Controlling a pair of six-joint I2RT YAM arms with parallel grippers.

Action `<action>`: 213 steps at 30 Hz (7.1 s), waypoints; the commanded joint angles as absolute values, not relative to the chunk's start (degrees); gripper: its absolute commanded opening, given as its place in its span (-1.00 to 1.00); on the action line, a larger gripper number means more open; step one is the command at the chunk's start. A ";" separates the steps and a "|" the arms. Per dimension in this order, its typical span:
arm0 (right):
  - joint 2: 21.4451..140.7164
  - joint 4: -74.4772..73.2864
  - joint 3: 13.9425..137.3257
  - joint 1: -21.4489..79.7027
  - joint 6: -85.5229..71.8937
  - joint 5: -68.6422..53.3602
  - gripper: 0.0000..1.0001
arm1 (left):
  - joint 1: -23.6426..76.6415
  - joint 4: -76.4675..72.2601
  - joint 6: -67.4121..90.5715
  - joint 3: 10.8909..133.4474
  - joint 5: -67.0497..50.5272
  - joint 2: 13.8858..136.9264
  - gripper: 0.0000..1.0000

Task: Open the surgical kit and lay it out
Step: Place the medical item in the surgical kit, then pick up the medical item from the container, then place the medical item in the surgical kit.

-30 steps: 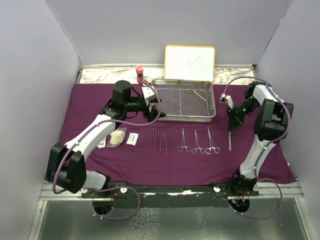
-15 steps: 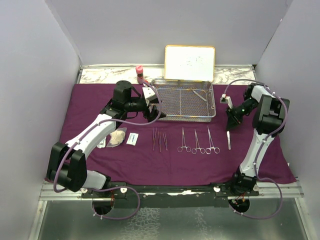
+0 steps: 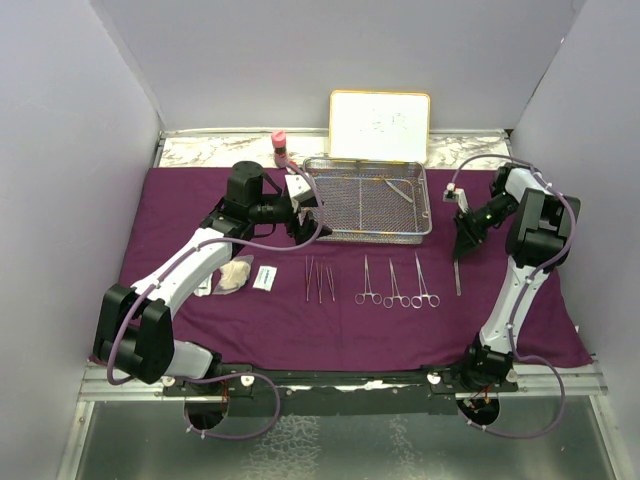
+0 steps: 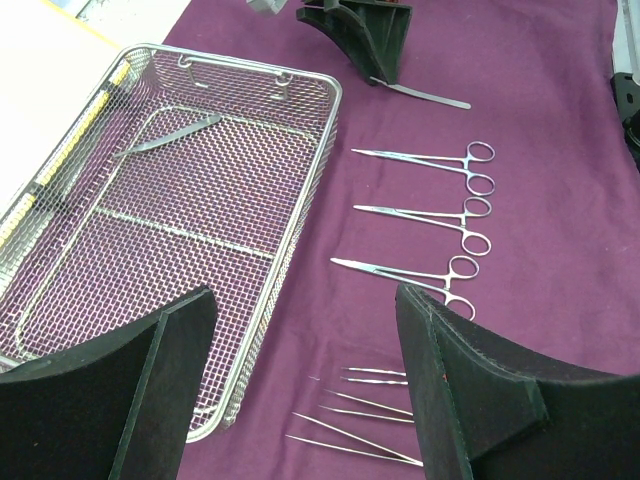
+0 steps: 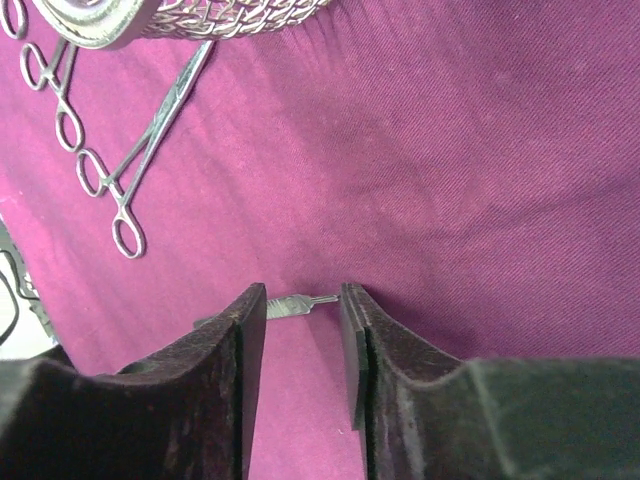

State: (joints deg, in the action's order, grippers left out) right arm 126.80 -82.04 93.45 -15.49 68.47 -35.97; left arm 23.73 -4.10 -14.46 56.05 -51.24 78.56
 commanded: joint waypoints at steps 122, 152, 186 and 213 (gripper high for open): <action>129.79 -24.91 113.23 12.39 15.01 -21.64 -0.98 | 23.20 0.29 -18.82 60.57 -51.09 78.88 0.46; 77.08 -25.74 63.77 6.11 10.30 1.03 -0.98 | 23.20 4.20 -16.35 65.31 -24.61 74.61 0.78; 84.89 -0.44 39.99 -1.85 7.74 8.95 -0.98 | 22.55 -0.44 -11.20 56.26 -11.09 69.44 0.98; 88.68 -6.52 43.05 -1.85 7.28 12.20 -0.98 | 22.32 -0.79 -11.34 55.97 -12.62 70.05 0.98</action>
State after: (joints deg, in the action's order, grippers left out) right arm 87.77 -3.05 39.94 -1.58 8.25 11.35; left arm 22.57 0.58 -11.68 56.45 -11.11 71.24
